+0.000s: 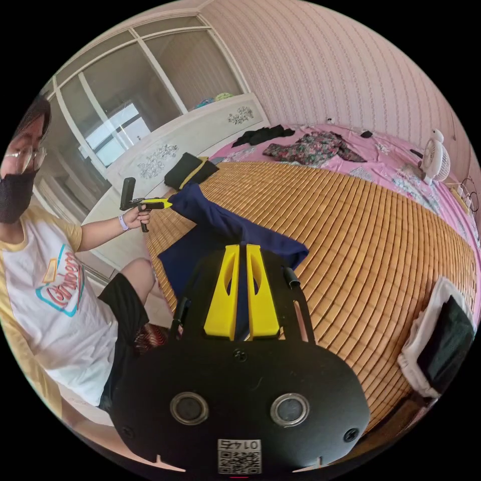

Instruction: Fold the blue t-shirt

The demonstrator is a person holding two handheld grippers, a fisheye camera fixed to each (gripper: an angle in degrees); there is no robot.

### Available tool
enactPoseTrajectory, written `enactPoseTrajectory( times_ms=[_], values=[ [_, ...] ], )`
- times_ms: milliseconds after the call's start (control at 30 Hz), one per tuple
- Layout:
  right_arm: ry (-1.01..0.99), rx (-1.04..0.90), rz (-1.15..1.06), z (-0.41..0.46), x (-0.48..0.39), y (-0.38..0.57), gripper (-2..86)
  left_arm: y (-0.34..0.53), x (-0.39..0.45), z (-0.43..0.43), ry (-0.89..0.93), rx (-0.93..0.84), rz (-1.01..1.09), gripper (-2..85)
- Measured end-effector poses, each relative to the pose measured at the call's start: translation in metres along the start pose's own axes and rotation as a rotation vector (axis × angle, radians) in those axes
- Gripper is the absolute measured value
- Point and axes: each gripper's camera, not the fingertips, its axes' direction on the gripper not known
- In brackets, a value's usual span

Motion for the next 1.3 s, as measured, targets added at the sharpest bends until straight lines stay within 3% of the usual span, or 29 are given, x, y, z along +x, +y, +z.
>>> enactPoseTrajectory(
  times_ms=[133, 233, 433, 667, 800, 1133, 1300],
  values=[
    [0.049, -0.175, 0.135, 0.050, -0.027, 0.071, 3.3, 0.103, -0.002, -0.004, 0.013, -0.099, -0.209, 2.0],
    [0.034, -0.155, 0.191, 0.065, -0.048, 0.084, 3.8, 0.150, 0.009, -0.013, 0.014, -0.115, -0.278, 1.7],
    [0.184, -0.243, 0.056, 0.118, -0.107, 0.030, 2.4, 0.156, 0.070, 0.002, -0.049, -0.127, -0.078, -0.1],
    [0.276, -0.412, -0.218, 0.229, -0.153, -0.102, 0.4, 0.141, 0.168, 0.099, -0.076, -0.130, 0.100, -0.6],
    [0.329, -0.555, -0.294, 0.302, -0.154, -0.180, 0.2, 0.161, 0.196, 0.158, -0.186, -0.247, 0.185, -0.7],
    [0.378, -0.913, -0.349, 0.412, -0.147, -0.252, 0.0, 0.218, 0.209, 0.179, -0.194, -0.187, 0.210, -0.7],
    [0.482, -0.883, -0.416, 0.425, -0.134, -0.276, -0.1, 0.240, 0.215, 0.186, -0.189, -0.164, 0.200, -0.7]
  ],
)
